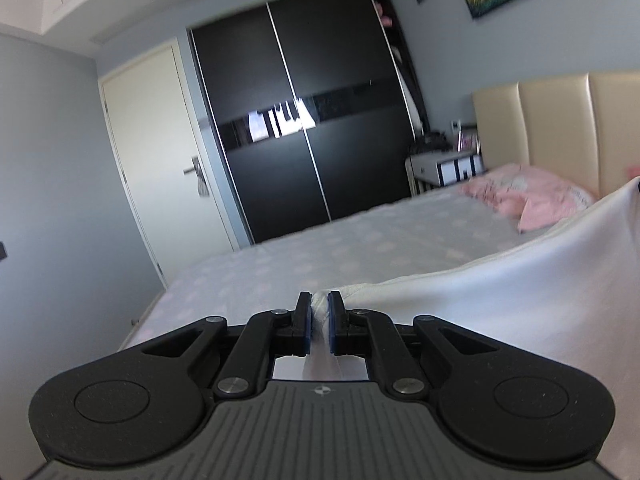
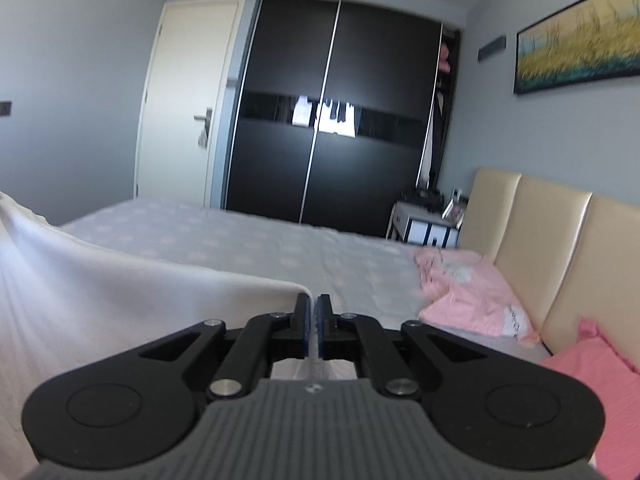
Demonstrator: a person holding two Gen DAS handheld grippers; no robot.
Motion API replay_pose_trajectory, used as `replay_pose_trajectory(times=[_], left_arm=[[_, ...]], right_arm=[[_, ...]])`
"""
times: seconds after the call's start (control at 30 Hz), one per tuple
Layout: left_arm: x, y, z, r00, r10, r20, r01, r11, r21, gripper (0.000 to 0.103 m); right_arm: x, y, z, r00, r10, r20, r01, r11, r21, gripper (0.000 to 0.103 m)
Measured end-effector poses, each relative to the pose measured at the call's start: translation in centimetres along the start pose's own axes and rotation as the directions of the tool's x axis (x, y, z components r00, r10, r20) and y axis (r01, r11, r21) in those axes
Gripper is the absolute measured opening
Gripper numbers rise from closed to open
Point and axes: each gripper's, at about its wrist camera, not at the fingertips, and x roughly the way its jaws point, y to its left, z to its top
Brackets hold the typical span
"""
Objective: Fold clothes
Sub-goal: 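Lift the white shirt high with both grippers to shake it out, then lower the shirt flat onto the bed and open both grippers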
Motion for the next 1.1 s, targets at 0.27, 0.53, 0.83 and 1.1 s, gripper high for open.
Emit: replay_pose_trajectory(times=[0.27, 0.53, 0.83, 1.1], left_arm=[[11.7, -0.2, -5.4, 0.989, -0.012, -0.149, 0.013, 1.0, 0.008, 0.006], [21.3, -1.5, -12.3, 0.945, -0.058, -0.321, 0.067, 0.998, 0.018, 0.006], [27.1, -3.8, -18.1, 0.867, -0.087, -0.49, 0.149, 0.985, 0.088, 0.006], [27.3, -2.6, -18.3, 0.842, -0.137, -0.522, 0.188, 0.981, 0.046, 0.015]], right_arm=[[12.6, 2.6, -4.1, 0.987, -0.006, -0.161, -0.002, 0.999, -0.044, 0.004], [25.2, 4.3, -10.8, 0.934, 0.003, -0.358, -0.03, 0.997, -0.07, 0.004], [31.5, 4.6, -17.8, 0.844, 0.041, -0.535, -0.077, 0.996, -0.046, 0.004], [31.6, 3.3, -17.7, 0.831, 0.111, -0.545, -0.125, 0.992, 0.011, 0.012]])
